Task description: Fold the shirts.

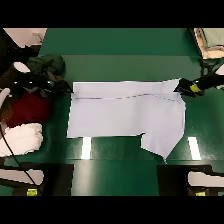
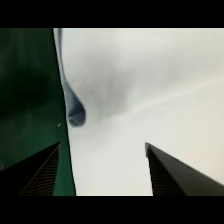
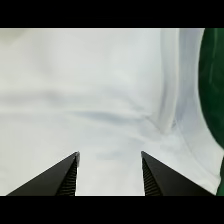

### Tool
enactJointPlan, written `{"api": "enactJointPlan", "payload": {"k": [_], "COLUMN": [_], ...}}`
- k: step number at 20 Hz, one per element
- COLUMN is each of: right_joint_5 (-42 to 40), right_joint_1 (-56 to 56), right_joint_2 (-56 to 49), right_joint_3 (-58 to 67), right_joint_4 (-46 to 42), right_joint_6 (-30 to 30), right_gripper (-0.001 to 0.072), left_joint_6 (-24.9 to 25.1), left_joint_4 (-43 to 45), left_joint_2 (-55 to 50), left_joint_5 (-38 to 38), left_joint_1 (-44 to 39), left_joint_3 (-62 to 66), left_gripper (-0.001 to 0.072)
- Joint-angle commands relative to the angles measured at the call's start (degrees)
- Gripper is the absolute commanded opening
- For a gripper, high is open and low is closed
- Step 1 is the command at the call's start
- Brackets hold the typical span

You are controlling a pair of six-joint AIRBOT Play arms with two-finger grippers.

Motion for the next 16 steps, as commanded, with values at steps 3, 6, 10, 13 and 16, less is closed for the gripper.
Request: {"api": "enactJointPlan", "payload": {"k": [3,6,10,13,16], "right_joint_5": [21.05,18.12,14.47,14.64,14.73], "right_joint_1": [-5.09,-5.75,-5.75,-5.75,-5.75], "right_joint_2": [9.22,16.15,22.8,24.55,24.81], "right_joint_3": [-0.2,-5.27,-12.68,-15.65,-16.06], "right_joint_4": [6.43,6.32,6.45,6.45,6.47], "right_joint_6": [-8.33,-8.81,-8.79,-8.79,-8.74], "right_gripper": [0.0409,0.0214,0.0215,0.0214,0.0214], "left_joint_6": [-0.74,-0.52,-0.44,0.66,2.23], "left_joint_4": [2.82,2.6,2.29,0.55,-1.4], "left_joint_2": [14.21,24.3,30.88,31.08,31.08], "left_joint_5": [-5.33,-4.81,-2.71,-0.66,1.27], "left_joint_1": [5.7,5.16,5.16,5.16,5.16], "left_joint_3": [-12.94,-28.41,-41.86,-45.86,-47.74], "left_gripper": [0.0602,0.0602,0.0602,0.0602,0.0602]}}
